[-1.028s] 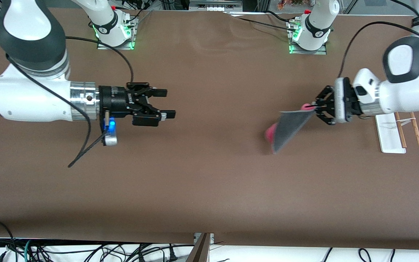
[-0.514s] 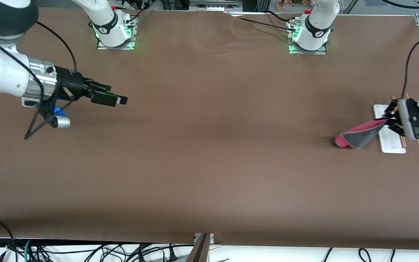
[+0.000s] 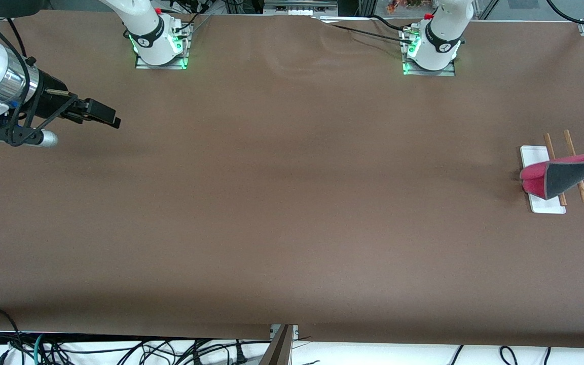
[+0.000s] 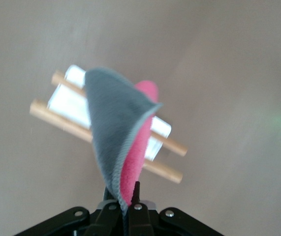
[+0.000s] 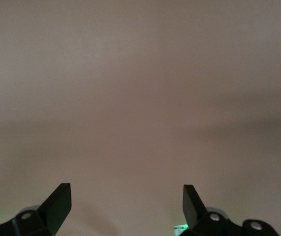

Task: Pass towel and hang on rack
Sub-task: 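Carry the towel with the left gripper over the wooden rack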

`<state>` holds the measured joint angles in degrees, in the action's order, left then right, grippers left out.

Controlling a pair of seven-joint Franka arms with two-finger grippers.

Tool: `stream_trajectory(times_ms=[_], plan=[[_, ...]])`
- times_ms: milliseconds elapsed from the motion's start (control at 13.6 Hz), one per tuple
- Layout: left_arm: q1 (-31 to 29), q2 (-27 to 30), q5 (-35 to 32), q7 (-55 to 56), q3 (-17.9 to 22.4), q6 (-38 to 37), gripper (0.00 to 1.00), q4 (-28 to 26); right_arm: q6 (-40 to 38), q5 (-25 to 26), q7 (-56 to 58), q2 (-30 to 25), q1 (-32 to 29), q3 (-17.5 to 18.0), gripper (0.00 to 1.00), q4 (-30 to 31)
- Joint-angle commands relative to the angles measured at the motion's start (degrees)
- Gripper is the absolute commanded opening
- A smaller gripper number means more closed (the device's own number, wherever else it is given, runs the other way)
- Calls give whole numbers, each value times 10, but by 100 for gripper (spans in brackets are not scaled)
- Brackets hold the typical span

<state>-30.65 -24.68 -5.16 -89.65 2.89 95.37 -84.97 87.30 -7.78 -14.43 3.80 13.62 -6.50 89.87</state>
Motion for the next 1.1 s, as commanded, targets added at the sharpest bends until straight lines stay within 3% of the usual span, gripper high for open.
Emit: stream_trajectory(times_ms=[0,440,734,807,881,954,1028], plan=[[-5,-76,-13,-11,34,-8,0,83,18,37,29,-11,4,-2,100,16],[-42,-150,-3,-12,42,85,0,96,37,55,56,-1,0,-3,100,-1],[-41,-169,-3,-11,42,88,0,96,38,80,52,16,1,-3,100,-22],[-41,-169,-3,-10,42,88,8,96,39,79,52,18,-1,-4,100,-29],[-39,-169,-3,-10,41,87,71,96,38,78,48,19,-2,-4,100,-36],[-39,-169,-2,-11,40,87,100,96,37,76,55,25,-4,-5,100,-38],[-37,-168,-1,-11,40,86,100,96,32,75,52,28,-4,-5,100,-38]])
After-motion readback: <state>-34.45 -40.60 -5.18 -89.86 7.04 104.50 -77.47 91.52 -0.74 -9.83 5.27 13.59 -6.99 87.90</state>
